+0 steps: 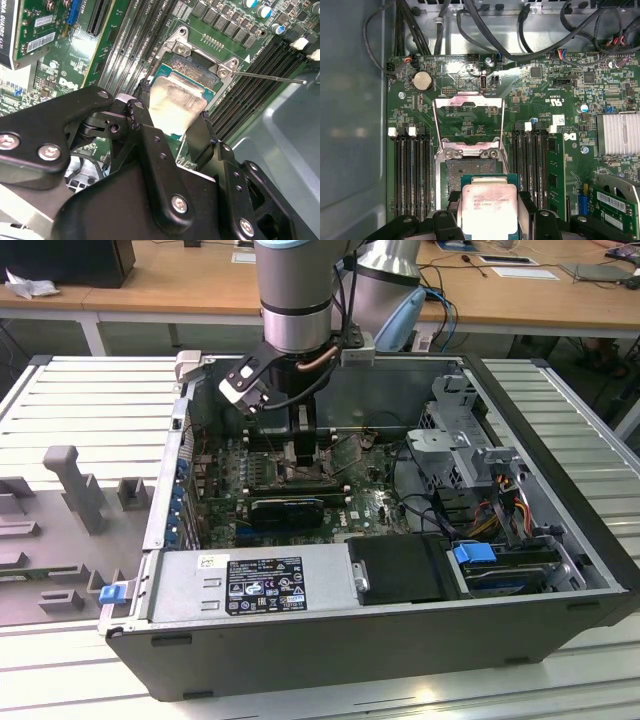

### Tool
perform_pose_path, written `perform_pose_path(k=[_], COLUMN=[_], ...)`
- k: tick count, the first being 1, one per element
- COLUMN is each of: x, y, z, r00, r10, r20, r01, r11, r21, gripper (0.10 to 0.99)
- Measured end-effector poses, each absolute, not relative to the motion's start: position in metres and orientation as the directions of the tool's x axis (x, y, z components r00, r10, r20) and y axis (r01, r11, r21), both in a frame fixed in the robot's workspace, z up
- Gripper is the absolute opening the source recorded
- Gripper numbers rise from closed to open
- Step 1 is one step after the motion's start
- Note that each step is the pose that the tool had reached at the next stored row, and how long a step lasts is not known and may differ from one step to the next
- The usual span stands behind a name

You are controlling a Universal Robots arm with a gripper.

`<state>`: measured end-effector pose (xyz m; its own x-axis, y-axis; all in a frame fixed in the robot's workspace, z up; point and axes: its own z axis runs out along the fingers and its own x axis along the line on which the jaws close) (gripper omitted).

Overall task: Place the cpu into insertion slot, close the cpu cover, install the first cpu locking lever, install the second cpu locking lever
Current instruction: 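Place the cpu into insertion slot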

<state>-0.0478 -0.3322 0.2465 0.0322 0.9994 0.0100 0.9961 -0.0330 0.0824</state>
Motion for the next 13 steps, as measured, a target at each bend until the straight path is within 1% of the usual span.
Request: perform_pose_path(k=[13], x=[-0.0478], y=[-0.3313], z=[0.2457], r00=[0.032], r10=[0.999], r20=[0.01], r01=[0.996], r11=[-0.033], r21=[0.082], gripper=[0.533])
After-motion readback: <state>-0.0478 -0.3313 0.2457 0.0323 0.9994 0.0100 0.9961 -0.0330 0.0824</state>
